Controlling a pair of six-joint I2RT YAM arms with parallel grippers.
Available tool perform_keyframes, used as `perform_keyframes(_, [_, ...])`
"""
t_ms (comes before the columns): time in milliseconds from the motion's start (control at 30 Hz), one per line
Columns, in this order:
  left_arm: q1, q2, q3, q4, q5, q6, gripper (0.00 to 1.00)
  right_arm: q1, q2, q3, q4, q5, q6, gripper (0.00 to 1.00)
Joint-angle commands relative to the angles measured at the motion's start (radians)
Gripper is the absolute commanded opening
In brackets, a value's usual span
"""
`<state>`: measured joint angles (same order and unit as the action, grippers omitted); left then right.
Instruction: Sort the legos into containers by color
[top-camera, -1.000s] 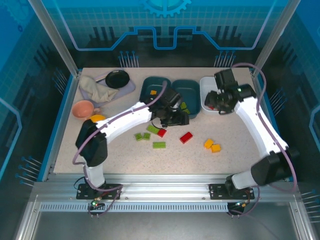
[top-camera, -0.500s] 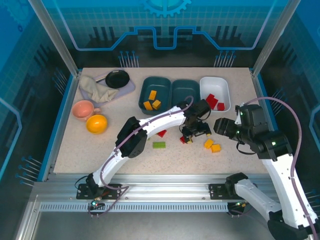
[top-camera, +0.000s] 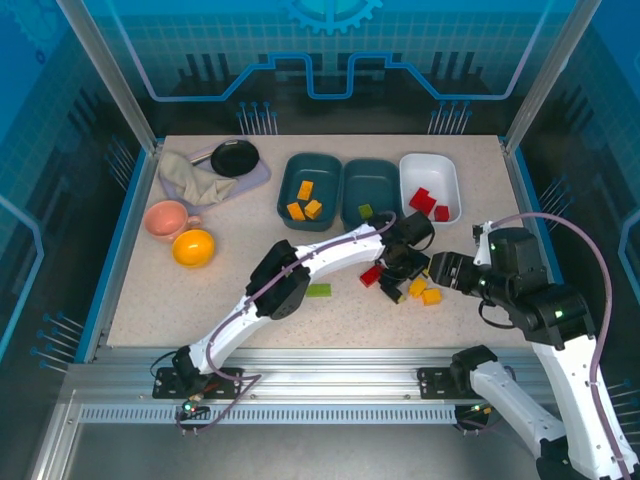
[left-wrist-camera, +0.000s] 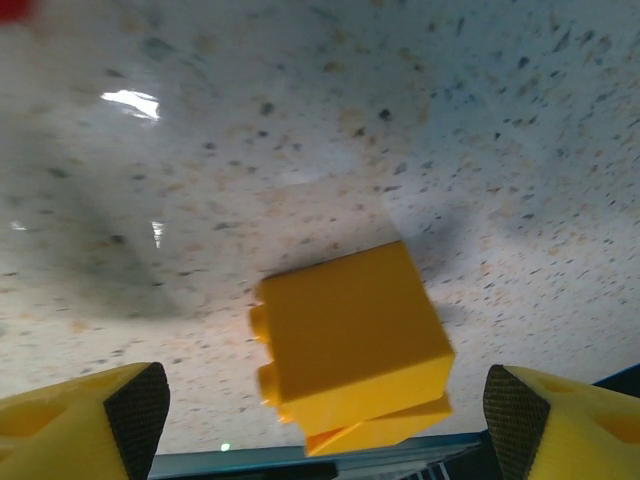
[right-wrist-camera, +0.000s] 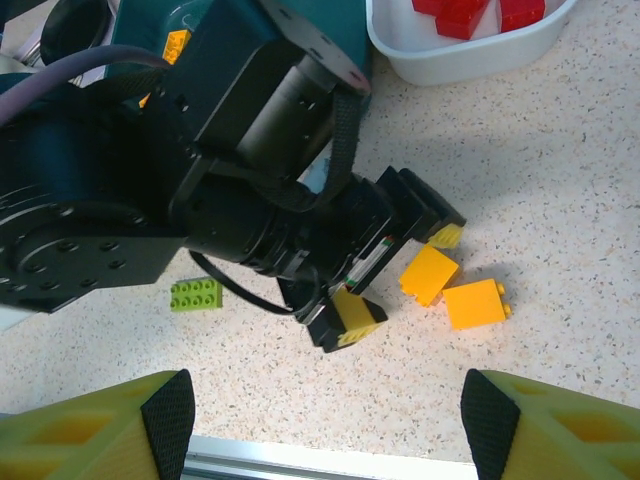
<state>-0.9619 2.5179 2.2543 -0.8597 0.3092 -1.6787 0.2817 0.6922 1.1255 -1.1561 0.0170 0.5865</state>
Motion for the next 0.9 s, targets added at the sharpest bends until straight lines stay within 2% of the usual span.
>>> perform_keyframes(0, [-0.009,0.043,0.071,-0.012,0.03,-0.081,0.83,0.011,-0.021,-0.015,-0.026,-0.017,0.001,0.74])
perform_keyframes(500, [-0.021,0.053,0.073,-0.028,-0.01,-0.089,0.4,0.011,-0.037,-0.015,-0.039,-0.012,0.001,0.73])
perform_keyframes(667, [0.012,-0.047,0.064,-0.084,-0.108,0.031,0.37,0.011,-0.037,0.0,-0.002,-0.036,-0.033,0.73])
perform_keyframes(867, [0.124,-0.259,-0.074,-0.113,-0.227,0.215,0.36,0.011,-0.018,-0.015,0.185,-0.226,-0.069,0.71])
